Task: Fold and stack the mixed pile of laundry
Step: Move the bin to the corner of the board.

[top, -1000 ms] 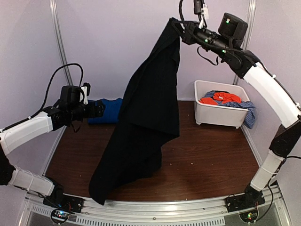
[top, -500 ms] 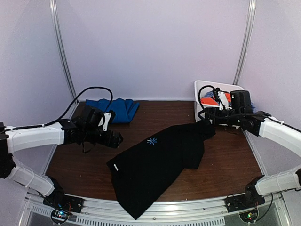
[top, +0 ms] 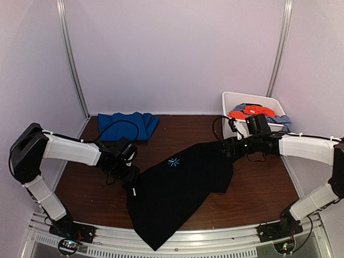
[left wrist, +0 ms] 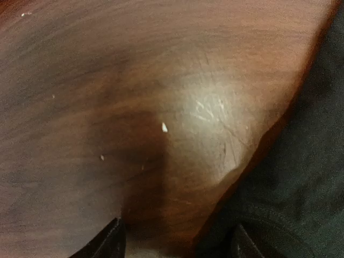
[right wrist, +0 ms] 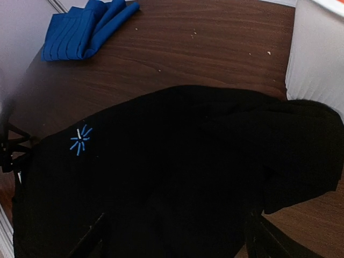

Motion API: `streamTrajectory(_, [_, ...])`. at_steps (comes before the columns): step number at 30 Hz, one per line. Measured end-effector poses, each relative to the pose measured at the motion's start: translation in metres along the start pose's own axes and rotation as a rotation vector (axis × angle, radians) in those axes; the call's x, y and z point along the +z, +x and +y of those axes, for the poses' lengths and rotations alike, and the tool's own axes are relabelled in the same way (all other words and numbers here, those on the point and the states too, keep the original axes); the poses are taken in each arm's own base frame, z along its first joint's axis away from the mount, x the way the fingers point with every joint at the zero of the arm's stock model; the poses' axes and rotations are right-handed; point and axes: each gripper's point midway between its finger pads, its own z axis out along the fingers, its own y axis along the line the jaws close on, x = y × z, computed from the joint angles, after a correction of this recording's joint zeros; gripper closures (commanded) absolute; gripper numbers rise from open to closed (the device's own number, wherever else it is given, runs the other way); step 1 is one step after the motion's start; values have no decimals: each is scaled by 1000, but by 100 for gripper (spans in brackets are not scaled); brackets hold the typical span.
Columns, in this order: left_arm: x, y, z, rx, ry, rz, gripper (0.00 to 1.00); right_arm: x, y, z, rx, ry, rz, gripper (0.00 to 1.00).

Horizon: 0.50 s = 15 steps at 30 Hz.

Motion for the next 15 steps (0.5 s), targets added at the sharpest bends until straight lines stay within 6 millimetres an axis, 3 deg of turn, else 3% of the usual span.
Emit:
streamTrajectory(3, [6, -11, 1, -19, -17, -8, 39, 12, 7, -29, 32, 88, 33, 13])
streamTrajectory(6, [10, -23, 6, -49, -25, -21, 49, 17, 5, -74, 85, 207, 37, 13])
streamTrajectory(11, [16, -39, 29, -122, -44, -46, 72, 22, -16, -136, 140, 348, 13, 14])
streamTrajectory(15, [20, -49, 54, -182, -68, -55, 81, 25, -34, -176, 166, 430, -27, 14])
